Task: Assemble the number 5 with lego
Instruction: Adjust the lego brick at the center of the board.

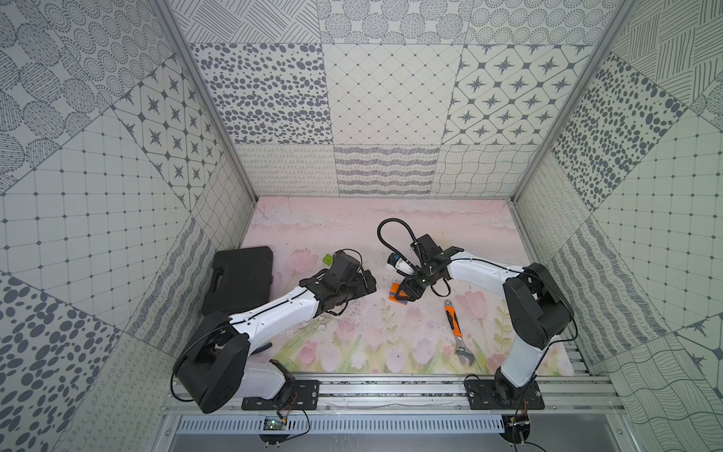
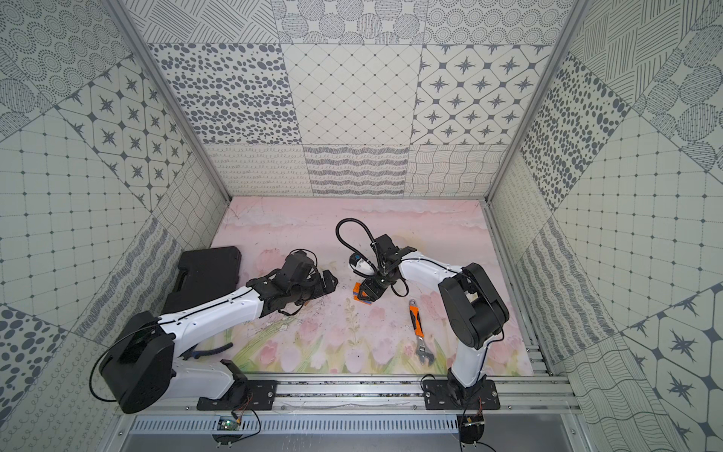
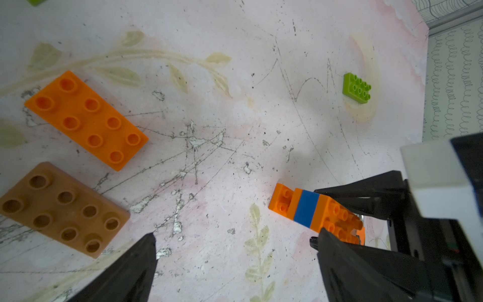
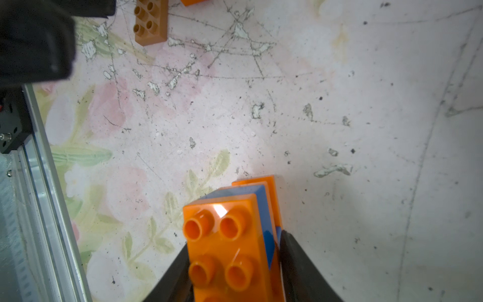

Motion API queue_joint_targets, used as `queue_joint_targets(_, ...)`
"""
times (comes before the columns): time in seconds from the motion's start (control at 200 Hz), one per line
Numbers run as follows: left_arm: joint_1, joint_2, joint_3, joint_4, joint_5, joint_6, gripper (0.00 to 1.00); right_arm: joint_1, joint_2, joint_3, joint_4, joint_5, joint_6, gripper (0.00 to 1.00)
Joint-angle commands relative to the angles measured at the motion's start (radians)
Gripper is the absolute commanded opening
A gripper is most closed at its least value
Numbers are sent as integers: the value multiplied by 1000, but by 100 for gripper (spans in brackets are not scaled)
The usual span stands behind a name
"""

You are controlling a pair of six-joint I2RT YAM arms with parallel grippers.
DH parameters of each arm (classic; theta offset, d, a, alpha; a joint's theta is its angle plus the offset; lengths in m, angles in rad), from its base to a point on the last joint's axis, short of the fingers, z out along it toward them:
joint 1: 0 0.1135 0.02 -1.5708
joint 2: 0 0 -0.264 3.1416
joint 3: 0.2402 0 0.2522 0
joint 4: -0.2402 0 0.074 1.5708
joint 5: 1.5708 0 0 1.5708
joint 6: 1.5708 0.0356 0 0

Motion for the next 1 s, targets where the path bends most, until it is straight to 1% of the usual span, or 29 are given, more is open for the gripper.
queue_joint_targets(0.0,0,8,13,26,-11,13,99,3,-10,15,10,-27,16,44)
queue_joint_targets(0.085,0,2,10,23,-14,11,99,1,-6,18,8,-33,21,40)
queue_joint_targets(0.395,2,-27,6,-1,-41,18,99,-8,26,54,34,-79,45,37)
queue_joint_targets(0.595,6,-59,1,-27,-57,38,99,-8,60,103,31,-102,40,36)
queue_joint_targets(0.745,12,-88,-28,-8,-65,43,99,-7,78,144,15,-113,31,36)
queue_joint_targets(0.996,16,-108,-25,-18,-71,53,99,-6,99,178,6,-119,36,36)
